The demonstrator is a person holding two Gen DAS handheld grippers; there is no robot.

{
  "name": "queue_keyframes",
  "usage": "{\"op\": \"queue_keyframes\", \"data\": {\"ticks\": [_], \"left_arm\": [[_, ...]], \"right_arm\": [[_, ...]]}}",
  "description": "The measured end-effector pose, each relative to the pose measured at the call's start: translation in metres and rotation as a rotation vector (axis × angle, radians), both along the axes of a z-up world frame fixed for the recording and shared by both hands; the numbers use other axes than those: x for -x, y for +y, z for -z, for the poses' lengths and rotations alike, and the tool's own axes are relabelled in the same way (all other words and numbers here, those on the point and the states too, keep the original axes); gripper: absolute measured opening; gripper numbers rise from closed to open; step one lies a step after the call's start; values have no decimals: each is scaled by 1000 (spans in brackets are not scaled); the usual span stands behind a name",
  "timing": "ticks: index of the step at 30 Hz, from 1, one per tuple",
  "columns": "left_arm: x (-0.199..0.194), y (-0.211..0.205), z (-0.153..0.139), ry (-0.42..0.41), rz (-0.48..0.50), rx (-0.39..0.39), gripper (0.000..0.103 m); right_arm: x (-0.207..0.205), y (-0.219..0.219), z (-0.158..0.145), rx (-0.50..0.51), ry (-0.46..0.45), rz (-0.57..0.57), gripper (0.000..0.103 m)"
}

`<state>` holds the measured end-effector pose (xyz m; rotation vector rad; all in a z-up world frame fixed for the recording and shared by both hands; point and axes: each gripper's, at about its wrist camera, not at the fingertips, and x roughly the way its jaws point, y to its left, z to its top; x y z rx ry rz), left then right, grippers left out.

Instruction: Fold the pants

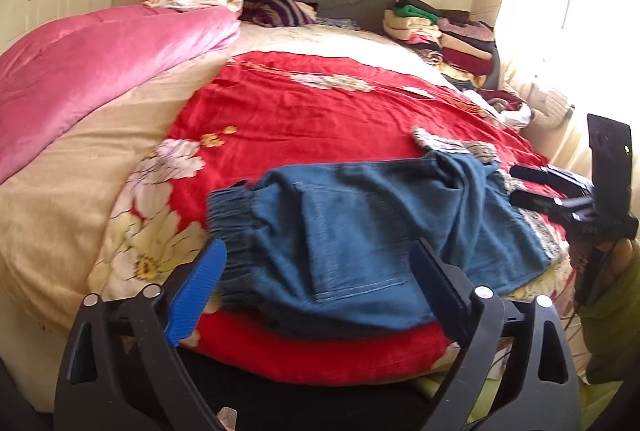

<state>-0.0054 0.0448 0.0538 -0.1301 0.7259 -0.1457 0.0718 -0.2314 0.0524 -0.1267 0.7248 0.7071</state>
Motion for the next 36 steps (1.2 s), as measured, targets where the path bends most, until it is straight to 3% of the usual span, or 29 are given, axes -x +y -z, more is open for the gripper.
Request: {"op": "queue_keyframes", "data": {"ticks": [14,20,22,24,27,36], "left_arm": [[-36,-71,8,54,193,31,96],[-50,-108,23,110,288,42,93],[-54,-121,30,133,329,42,70],[-59,-130,40,165,360,53,65],[-68,-139,52,200,381,73,33],[-83,-146,77,248,388,94,32]], "right_arm": [[-51,-17,-30,21,-44,137,88],[-98,-12,-25,36,33,167,89],[-112,-10,-18,38,79,177,89],[-134,-5,-6,51,143,200,89],[-153,6,8,95,165,208,89],[-201,41,49,236,221,222,89]]}}
